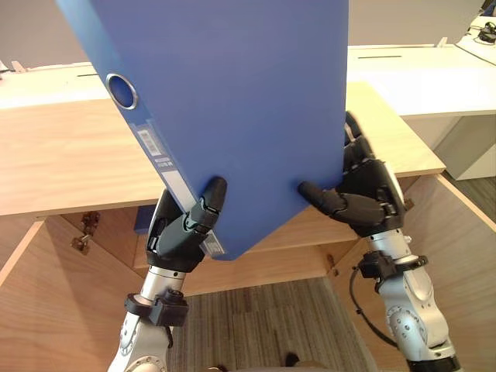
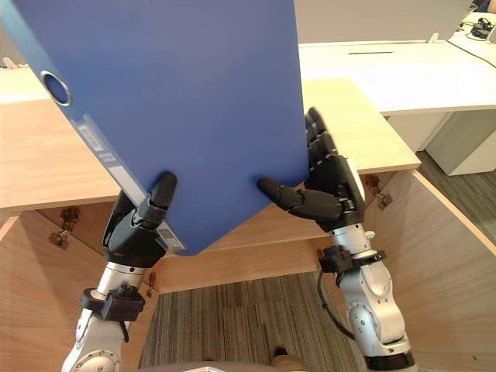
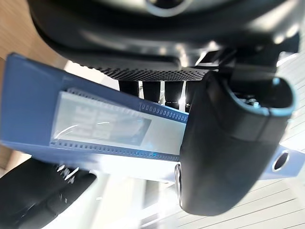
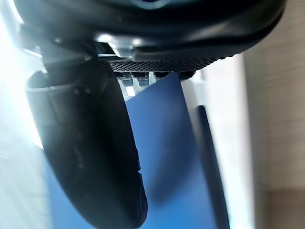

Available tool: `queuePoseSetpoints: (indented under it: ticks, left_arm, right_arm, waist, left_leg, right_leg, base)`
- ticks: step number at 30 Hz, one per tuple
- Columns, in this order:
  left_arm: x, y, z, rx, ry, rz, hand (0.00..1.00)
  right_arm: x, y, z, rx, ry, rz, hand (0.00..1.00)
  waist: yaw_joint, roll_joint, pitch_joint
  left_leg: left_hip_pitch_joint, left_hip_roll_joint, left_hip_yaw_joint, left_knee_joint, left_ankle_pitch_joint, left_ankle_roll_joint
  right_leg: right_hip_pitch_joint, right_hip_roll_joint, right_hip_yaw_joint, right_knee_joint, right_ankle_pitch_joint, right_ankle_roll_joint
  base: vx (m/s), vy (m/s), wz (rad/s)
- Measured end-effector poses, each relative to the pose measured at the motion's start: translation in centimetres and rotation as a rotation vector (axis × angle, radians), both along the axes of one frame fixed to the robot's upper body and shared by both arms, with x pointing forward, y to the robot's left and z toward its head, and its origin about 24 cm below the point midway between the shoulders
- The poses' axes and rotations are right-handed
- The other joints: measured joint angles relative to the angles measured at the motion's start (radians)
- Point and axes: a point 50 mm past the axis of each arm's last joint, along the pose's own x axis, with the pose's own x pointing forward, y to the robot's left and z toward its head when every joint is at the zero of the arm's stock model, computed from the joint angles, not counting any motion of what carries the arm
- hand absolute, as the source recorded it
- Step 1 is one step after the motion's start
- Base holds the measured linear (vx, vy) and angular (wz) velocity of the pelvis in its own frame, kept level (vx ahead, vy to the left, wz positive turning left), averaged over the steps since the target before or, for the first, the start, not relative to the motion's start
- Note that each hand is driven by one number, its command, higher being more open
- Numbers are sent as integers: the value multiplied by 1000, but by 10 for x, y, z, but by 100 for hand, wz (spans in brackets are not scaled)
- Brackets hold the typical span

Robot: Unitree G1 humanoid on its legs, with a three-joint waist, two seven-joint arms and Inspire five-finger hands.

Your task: Walk over to the cabinet, pick up the folder, carry it to the office cabinet, place the folder inside the office cabinet, then close the office cabinet door

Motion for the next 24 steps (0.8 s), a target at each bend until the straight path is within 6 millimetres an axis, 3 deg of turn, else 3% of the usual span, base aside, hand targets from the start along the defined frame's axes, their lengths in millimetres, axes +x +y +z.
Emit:
queuePoseSetpoints:
  ticks: [4, 10, 14, 17, 18, 24]
  left_arm:
    - [1, 5, 4, 95, -28, -56, 0]
    - [6, 12, -2, 172, -9, -89, 0]
    - [10, 23, -4, 190, -4, -46, 0]
    - [11, 20, -6, 169, -2, -43, 0]
    - [11, 19, -6, 158, -9, -27, 100]
    - [10, 24, 10, 237, -164, 208, 100]
  right_arm:
    - [2, -11, -3, -92, 65, 94, 0]
    - [3, -21, -20, -86, 188, 127, 0]
    - [-1, -14, -22, -92, 177, 231, 0]
    - [-1, -3, -24, -24, 149, 219, 0]
    - [-1, -1, -24, -10, 136, 204, 0]
    - [-3, 17, -19, 111, 43, 114, 0]
  waist:
    - [3, 8, -10]
    - [1, 10, -20]
    - [0, 11, -22]
    - [3, 11, -25]
    - [4, 11, -25]
    - [16, 12, -29]
  left_leg:
    - [-6, -1, -9, 1, 1, 2]
    - [-13, -4, -15, 1, 4, 5]
    - [-15, -6, -17, 1, 6, 6]
    - [-23, -9, -23, 0, 10, 10]
    - [-25, -11, -24, 0, 11, 11]
    - [-28, -16, -29, -1, 14, 16]
  right_leg:
    - [0, -2, -10, 0, 1, 0]
    - [-3, -5, -16, 0, 4, -1]
    - [-4, -6, -18, -1, 4, -1]
    - [-9, -10, -24, -1, 5, -1]
    - [-11, -11, -25, -1, 6, 0]
    - [-11, -17, -29, -1, 7, 0]
  base:
    - [-16, -18, 7]
    - [-23, -11, 3]
    - [-18, -7, 1]
    - [-25, -11, 5]
    - [-25, -3, 5]
    - [-4, -1, 1]
